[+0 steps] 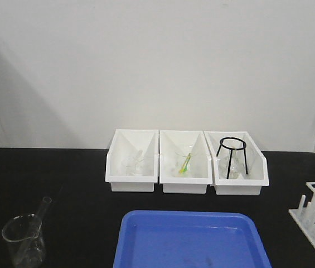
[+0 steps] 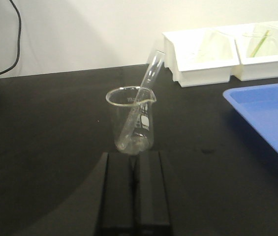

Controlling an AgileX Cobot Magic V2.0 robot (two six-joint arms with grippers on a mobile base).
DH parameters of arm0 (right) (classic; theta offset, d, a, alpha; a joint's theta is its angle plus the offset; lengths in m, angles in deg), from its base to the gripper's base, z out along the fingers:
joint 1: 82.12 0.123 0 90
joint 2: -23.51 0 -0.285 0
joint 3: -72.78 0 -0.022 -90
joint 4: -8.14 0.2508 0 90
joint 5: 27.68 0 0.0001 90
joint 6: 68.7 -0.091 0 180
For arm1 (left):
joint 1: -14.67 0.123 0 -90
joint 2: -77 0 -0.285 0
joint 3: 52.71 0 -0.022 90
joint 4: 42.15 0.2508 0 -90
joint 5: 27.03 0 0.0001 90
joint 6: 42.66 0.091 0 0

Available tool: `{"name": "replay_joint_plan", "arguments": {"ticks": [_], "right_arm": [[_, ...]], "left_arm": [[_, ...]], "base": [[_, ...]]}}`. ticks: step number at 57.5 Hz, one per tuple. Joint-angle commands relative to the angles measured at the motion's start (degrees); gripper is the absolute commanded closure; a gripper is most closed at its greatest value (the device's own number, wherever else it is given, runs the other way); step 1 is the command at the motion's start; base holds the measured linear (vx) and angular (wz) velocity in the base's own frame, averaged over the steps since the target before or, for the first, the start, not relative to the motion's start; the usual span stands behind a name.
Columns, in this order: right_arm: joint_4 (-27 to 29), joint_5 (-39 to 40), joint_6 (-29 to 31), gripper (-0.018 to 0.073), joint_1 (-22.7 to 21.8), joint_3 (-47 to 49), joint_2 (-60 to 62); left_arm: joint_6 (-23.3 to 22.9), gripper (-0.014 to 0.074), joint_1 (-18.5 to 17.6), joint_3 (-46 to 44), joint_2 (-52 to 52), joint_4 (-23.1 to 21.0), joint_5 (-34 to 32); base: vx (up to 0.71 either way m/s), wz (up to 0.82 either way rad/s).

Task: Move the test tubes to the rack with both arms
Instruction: 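Reach the left gripper down to the clear test tube in the beaker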

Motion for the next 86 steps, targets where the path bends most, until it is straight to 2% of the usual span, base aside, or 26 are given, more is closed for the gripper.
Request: {"name": "replay_joint_plan", "arguments": {"ticks": [1, 25, 67, 80, 86], "right_arm": [[-0.2, 4.6, 0.5, 0.0566, 0.0, -0.6, 0.4], [-0.2, 4.6, 0.5, 0.0566, 0.0, -0.6, 0.4], [-0.2, 4.6, 0.5, 0.0566, 0.0, -0.6, 0.4], [-0.1, 5.0, 0.5, 0.0566, 0.0, -0.6, 0.4], [-0.1, 5.6, 0.5, 0.0566, 0.0, -0.6, 0.4]], "left_arm": [[-0.1, 0.0617, 0.0, 1.5, -1.2, -0.5, -4.7], [-0.1, 0.0617, 0.0, 1.5, -1.2, -0.5, -4.7], [0.5, 0.0617, 0.0, 1.5, -1.2, -0.5, -4.7], [0.6, 0.0617, 0.0, 1.5, -1.2, -0.5, -6.4], [0.6, 0.0617, 0.0, 1.5, -1.2, 0.0, -10.6]], "base": [[0.30, 0.07], [0.18, -0.06], [0.01, 0.00], [0.00, 0.00], [0.00, 0.00]]}}
